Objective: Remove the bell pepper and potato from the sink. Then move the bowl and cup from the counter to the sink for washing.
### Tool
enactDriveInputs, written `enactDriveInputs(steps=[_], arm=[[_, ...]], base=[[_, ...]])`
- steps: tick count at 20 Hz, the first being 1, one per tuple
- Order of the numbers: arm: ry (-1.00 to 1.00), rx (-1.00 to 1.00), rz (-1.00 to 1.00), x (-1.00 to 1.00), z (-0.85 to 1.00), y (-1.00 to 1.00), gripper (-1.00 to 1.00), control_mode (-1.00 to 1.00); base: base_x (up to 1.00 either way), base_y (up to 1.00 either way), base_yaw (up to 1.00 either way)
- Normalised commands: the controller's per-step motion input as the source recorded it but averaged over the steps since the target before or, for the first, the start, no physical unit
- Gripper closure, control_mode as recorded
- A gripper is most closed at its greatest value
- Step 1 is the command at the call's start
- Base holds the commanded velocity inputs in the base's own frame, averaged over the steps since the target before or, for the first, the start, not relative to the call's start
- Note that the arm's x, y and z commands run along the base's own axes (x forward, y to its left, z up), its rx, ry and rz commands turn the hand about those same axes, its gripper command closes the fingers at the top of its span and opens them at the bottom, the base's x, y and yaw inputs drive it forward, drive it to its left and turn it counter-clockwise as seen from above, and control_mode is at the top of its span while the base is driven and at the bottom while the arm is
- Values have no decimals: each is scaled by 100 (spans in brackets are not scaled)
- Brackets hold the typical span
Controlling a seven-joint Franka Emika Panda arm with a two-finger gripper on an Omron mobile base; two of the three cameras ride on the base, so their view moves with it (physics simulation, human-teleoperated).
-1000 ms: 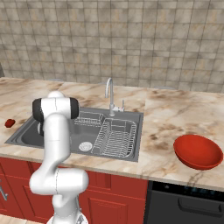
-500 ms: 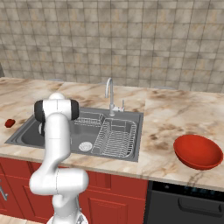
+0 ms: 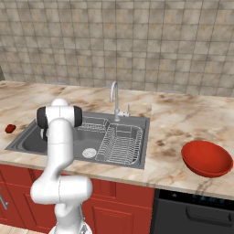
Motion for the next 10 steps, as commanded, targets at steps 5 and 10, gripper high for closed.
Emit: enactDriveInputs(steps=[5,10], arm=[[0,-1,0,5,-17,0,-100,-100],[1,-2,0,0,-23,0,-100,-100]], base=[[0,0,0],[0,0,0]])
